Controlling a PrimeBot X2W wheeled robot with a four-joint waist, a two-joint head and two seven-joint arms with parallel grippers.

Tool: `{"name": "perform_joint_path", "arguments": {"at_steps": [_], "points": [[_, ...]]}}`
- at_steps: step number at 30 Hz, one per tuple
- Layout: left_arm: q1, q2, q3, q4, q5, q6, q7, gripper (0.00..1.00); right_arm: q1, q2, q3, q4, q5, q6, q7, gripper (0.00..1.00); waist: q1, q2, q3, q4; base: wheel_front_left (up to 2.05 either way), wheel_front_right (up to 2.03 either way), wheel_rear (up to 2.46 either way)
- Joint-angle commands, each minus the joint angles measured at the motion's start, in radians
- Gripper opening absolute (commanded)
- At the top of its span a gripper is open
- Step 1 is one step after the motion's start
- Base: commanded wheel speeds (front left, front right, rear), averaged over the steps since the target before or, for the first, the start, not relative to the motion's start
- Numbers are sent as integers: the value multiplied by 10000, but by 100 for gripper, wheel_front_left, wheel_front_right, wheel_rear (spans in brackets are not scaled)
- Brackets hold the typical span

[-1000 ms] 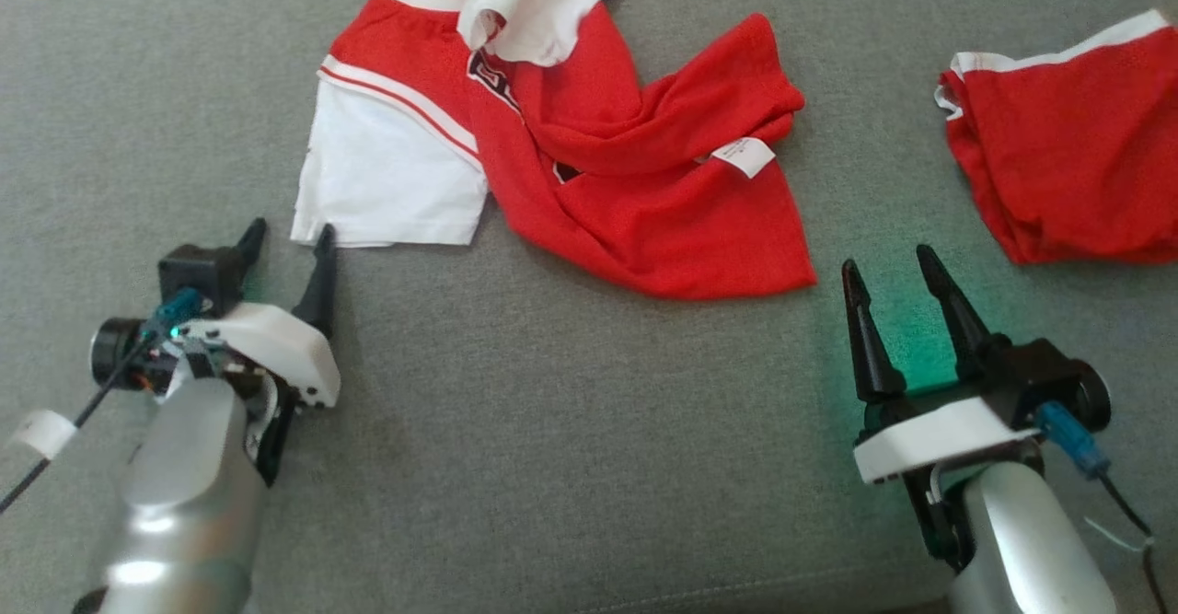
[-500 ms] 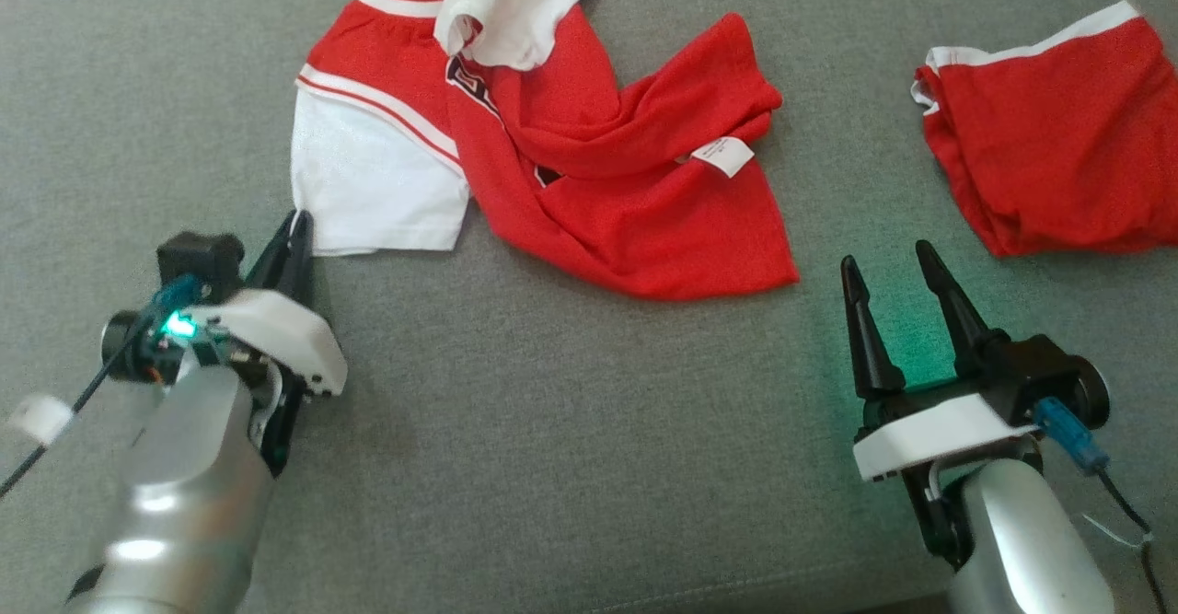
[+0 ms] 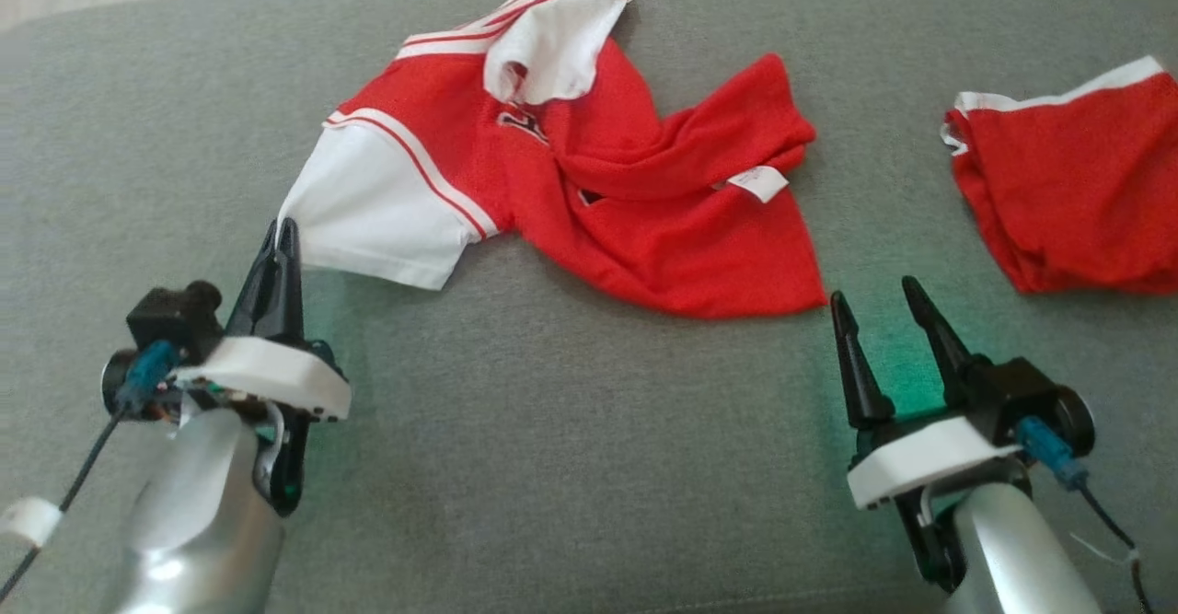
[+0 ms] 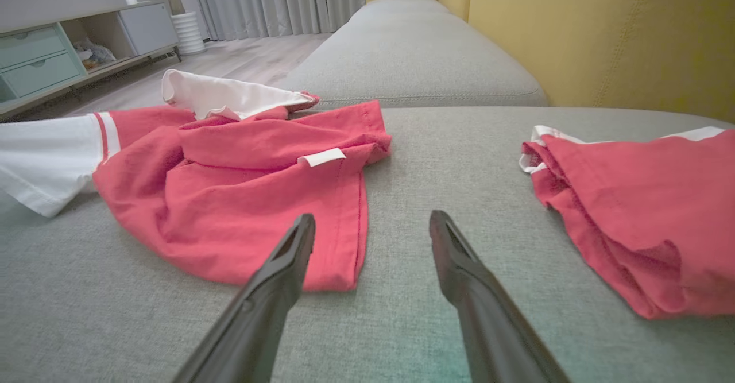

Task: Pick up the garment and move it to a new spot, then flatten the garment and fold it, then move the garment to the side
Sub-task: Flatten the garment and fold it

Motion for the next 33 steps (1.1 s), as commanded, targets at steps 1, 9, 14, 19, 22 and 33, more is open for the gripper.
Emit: {"name": "perform_joint_path", "arguments": {"at_steps": [1, 9, 14, 19, 22, 33], "points": [[63, 272, 399, -434, 90, 64, -120, 0, 87, -20, 249, -168, -17, -9, -109, 100, 1, 0, -71, 143, 0, 0, 0], [1069, 51, 624, -1984, 450, 155, -122, 0, -166, -20, 128, 906, 245, -9, 152, 100, 1, 0, -206, 670, 0, 0, 0], [1377, -62, 605, -2453, 593, 144, -123, 0, -602, -20, -6, 1765, 658, -9, 329, 100, 1, 0, -285, 976, 0, 0, 0], [1558, -163, 556, -2648, 652, 109, -123, 0, -1081, -20, -134, 2616, 1183, -9, 258, 100, 1, 0, -355, 1224, 0, 0, 0], [1629, -193, 527, -2700, 667, 75, -123, 0, -1341, -20, -256, 3109, 1393, -9, 143, 100, 1, 0, -398, 1361, 0, 0, 0], [1815, -253, 513, -2880, 705, 22, -123, 0, -1753, -20, 82, 4503, -10, -9, 242, 0, 1, 0, -639, 1459, 0, 0, 0]]}}
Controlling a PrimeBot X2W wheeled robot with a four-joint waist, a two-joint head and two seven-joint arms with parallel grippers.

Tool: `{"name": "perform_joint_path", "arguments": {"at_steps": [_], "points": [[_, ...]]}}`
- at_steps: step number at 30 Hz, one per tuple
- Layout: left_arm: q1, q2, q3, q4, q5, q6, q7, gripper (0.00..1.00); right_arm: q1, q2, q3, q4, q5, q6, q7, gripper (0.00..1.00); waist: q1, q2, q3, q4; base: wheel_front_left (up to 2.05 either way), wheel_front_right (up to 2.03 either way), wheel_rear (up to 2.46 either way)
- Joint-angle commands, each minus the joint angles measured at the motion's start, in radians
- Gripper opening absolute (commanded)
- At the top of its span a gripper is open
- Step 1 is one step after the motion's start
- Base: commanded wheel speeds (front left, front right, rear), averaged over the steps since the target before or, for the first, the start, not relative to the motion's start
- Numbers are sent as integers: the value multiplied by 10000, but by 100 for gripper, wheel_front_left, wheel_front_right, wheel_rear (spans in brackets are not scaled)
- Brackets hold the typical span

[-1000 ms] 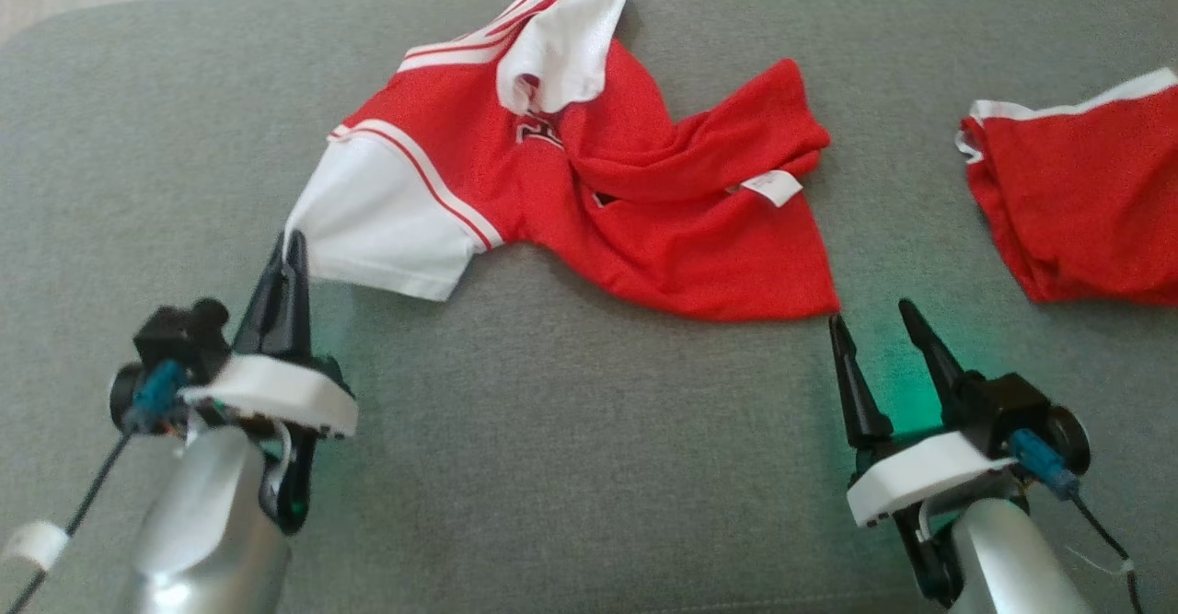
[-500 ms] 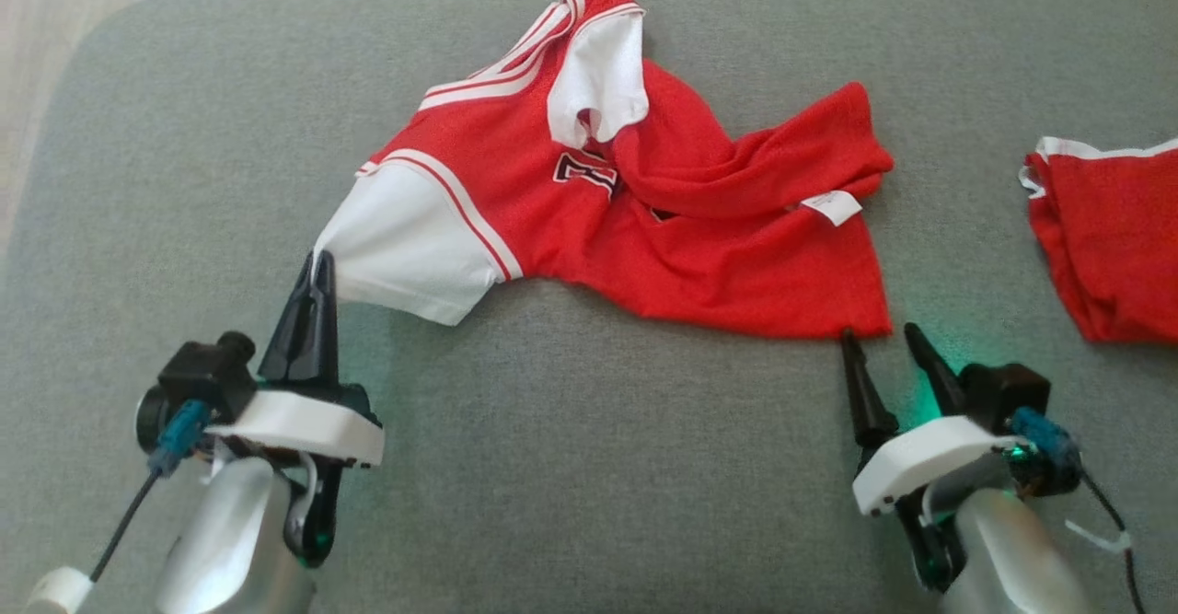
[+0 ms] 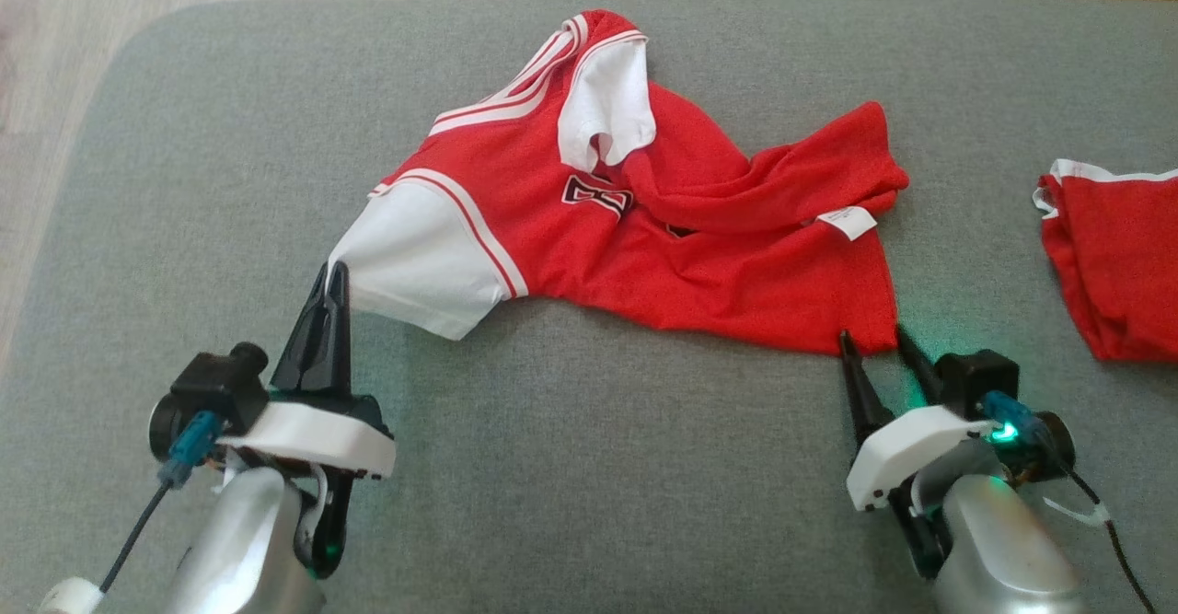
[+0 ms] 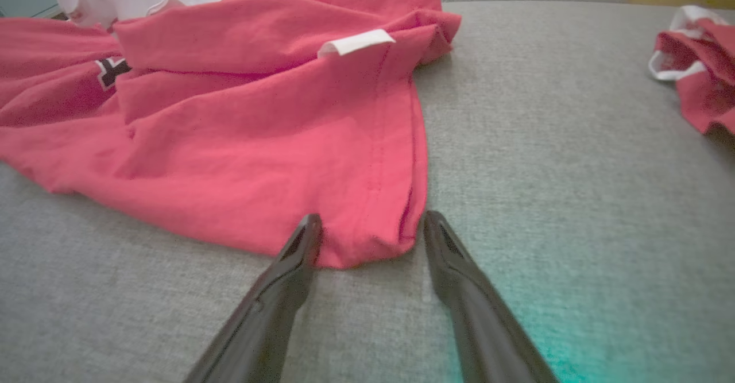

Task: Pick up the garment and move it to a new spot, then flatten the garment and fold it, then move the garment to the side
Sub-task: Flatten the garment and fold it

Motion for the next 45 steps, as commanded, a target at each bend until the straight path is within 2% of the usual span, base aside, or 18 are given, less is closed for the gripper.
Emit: {"name": "perform_joint_path", "arguments": {"at_steps": [1, 9, 15, 23, 27, 33, 35, 38, 42, 45], "points": [[-101, 175, 309, -377, 63, -37, -97, 0, -31, 11, 359, 16, -140, -7, 99, 0, 1, 0, -70, -32, 0, 0, 0], [153, 134, 537, -640, -111, -56, -97, 0, -67, 11, 272, -490, 435, -7, -113, 0, 1, 0, -369, -239, 0, 0, 0], [131, 166, 807, -1172, -519, -129, -85, 0, -224, 11, 144, -1732, 919, -7, -229, 0, 1, 0, -679, -455, 0, 0, 0], [-688, 670, 1194, -2235, -1181, -240, 447, 0, -1022, -16, -138, -3379, 498, -7, -96, 0, 1, 0, -1266, -640, 0, 0, 0], [-1171, 690, 1357, -2865, -1689, -273, 807, 0, -1449, -336, -136, -3915, 454, -7, 175, 0, 1, 0, -1583, -641, 0, 0, 0], [-1272, 682, 1798, -4349, -2445, -162, 1238, 0, -1539, -908, 22, -5177, 806, -7, 642, 0, 1, 0, -1827, -673, 0, 0, 0], [-1082, 697, 2045, -5500, -2846, -58, 1476, 0, -1260, -1147, -20, -6186, 993, -7, 963, 0, 1, 0, -1859, -696, 0, 0, 0], [-816, 733, 2336, -6830, -3801, -135, 1889, 0, -893, -1315, -84, -7319, 1101, -7, 1416, 0, 1, 0, -1799, -778, 0, 0, 0], [-739, 1016, 3079, -8340, -4559, 212, 2427, 0, -532, -1516, -278, -8792, 1090, -7, 2169, 0, 1, 0, -1433, -813, 0, 0, 0], [-1039, 1402, 3250, -8855, -4734, 344, 2949, 0, -552, -1565, -501, -9614, 1060, -7, 2729, 0, 1, 0, -974, -776, 0, 0, 0]]}}
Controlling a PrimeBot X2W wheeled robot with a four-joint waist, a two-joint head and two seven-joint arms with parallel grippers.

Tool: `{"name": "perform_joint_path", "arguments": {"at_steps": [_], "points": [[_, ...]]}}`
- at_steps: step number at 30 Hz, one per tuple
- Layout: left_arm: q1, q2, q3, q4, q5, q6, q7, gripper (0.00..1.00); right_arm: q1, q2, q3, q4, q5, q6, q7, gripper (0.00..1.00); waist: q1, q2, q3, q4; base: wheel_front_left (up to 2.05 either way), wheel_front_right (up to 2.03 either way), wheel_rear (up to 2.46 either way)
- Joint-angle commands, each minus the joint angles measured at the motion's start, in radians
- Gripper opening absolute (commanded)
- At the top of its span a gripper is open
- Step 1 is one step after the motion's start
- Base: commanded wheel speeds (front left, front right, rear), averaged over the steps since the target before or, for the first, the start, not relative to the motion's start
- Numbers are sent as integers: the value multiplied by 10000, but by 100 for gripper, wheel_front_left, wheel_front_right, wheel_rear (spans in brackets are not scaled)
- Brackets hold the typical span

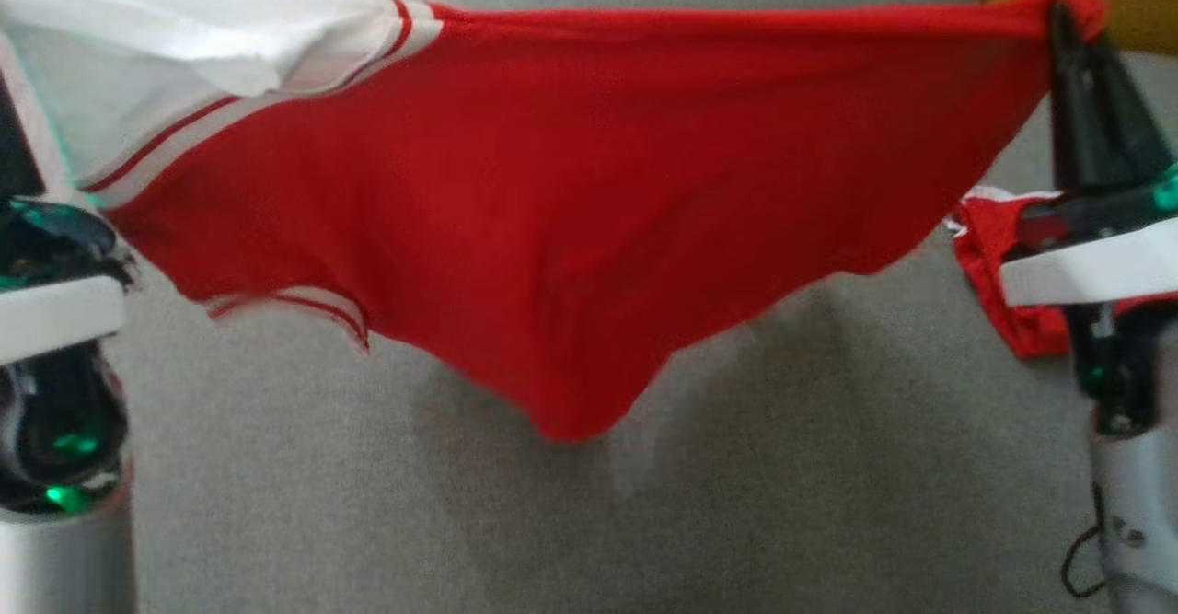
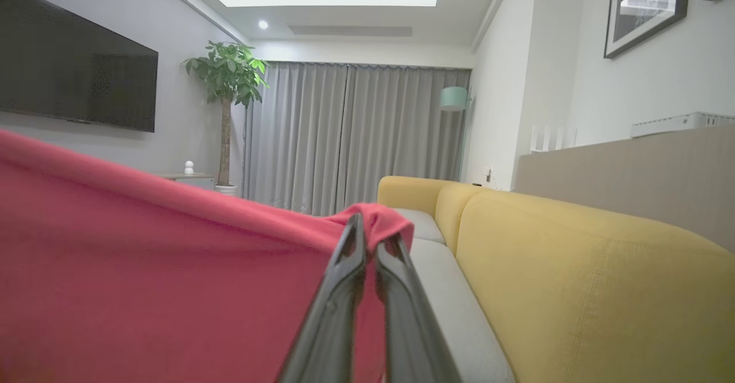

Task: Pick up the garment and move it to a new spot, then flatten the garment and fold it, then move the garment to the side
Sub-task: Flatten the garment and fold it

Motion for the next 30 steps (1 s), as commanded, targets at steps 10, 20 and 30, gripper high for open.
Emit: {"name": "perform_joint_path", "arguments": {"at_steps": [10, 20, 30], "points": [[-4863, 1408, -137, 2897, -155, -106, 1446, 0, -4031, -1337, 991, 354, -485, -9, 1545, 0, 0, -1, 2910, 174, 0, 0, 0], [-11360, 1644, -653, 8795, 1366, -458, -948, 0, -11130, -641, 839, 6956, -2383, -9, -558, 0, 0, -1, 4420, 287, 0, 0, 0], [-11624, 1283, -2345, 11296, 1554, -686, -2423, 0, -10944, 68, -177, 10419, -3937, -9, -2493, 0, 0, -1, 3800, 573, 0, 0, 0]]}}
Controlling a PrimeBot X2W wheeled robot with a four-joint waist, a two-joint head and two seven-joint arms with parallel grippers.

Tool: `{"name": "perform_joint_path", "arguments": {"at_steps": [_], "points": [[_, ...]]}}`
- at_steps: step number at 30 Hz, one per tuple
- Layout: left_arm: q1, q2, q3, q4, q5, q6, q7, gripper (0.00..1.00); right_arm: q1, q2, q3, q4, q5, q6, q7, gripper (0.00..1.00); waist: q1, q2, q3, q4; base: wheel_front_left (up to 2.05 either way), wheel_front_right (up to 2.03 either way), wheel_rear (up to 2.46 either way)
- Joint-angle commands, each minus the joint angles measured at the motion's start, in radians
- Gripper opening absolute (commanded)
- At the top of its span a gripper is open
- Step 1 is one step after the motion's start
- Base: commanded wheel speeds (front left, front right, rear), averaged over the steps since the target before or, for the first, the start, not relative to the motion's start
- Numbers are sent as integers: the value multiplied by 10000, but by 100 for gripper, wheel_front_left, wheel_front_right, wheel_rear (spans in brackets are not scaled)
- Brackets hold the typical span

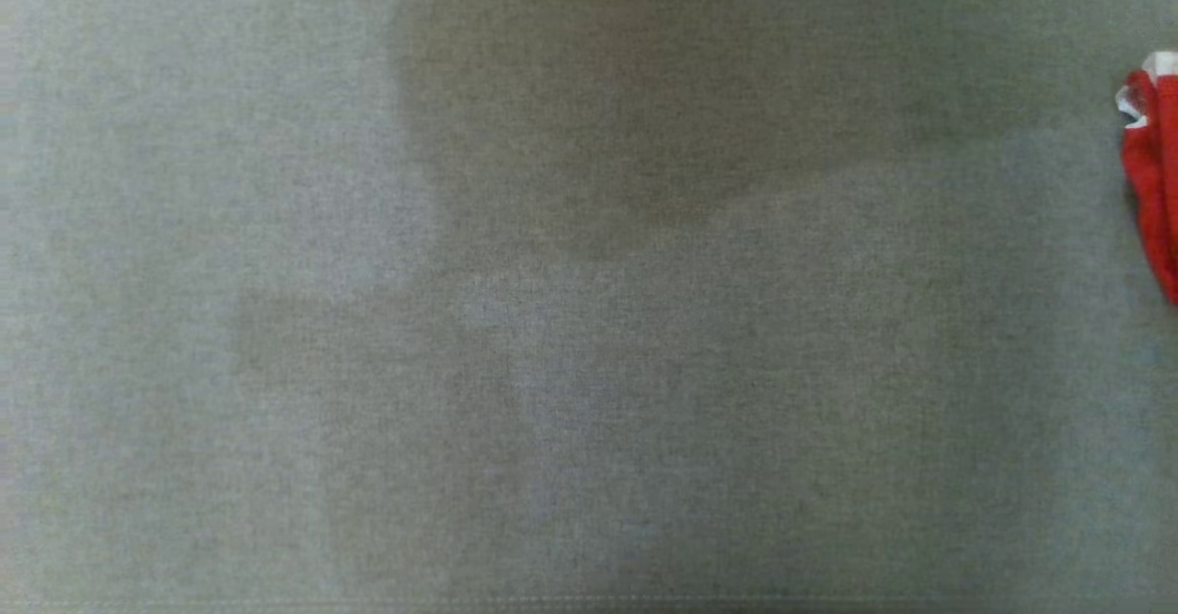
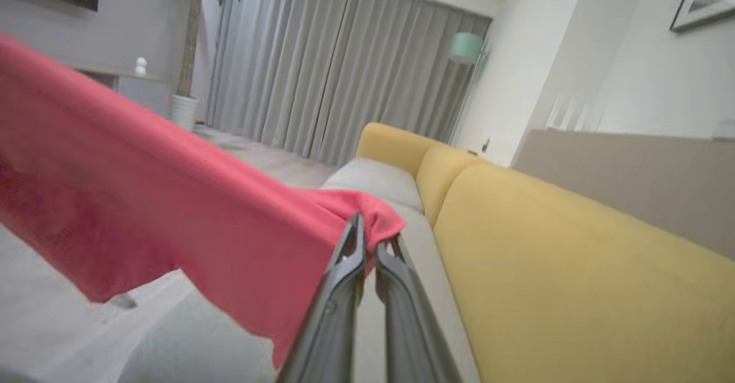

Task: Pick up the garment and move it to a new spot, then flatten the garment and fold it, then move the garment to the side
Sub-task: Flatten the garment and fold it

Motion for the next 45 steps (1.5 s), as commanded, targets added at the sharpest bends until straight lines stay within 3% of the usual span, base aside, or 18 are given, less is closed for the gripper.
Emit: {"name": "perform_joint_path", "arguments": {"at_steps": [1, 10, 15, 22, 29, 36, 41, 45], "points": [[549, 510, -459, -306, -275, 23, -49, 0, 462, -13, -115, 143, -26, -9, -119, 0, 1, 0, -228, 70, 0, 0, 0], [5064, 1207, -3123, -899, -1536, 19, -241, 0, 2957, -178, 985, 2377, 575, -9, -313, 0, 1, 0, -1300, 234, 0, 0, 0], [7142, 1750, -4313, -1404, -1972, 19, -262, 0, 3874, -146, 1930, 3011, 1108, -9, -198, 0, 1, 0, -2006, 250, 0, 0, 0], [8706, 2589, -5272, -2287, -2242, 18, -122, 0, 4864, -111, 3228, 3236, 2045, -9, 582, 0, 1, 0, -2838, 191, 0, 0, 0], [9929, 3422, -5927, -3460, -2203, 56, 314, 0, 6164, -206, 4976, 3154, 3703, -9, 1401, 0, 1, 0, -3766, 124, 0, 0, 0], [11145, 4238, -6363, -5179, -2462, 411, 1367, 0, 7815, -940, 6728, 1450, 6371, -9, 2994, 0, 1, 0, -4541, 89, 0, 0, 0], [11998, 4833, -6656, -6608, -2845, 697, 2210, 0, 8794, -2351, 8088, -982, 8539, -9, 4598, 0, 1, 0, -4673, 81, 0, 0, 0], [12432, 5258, -6714, -7546, -3070, 1001, 2591, 0, 9235, -3542, 8567, -2740, 9874, -9, 5546, 0, 1, 0, -4635, 95, 0, 0, 0]]}}
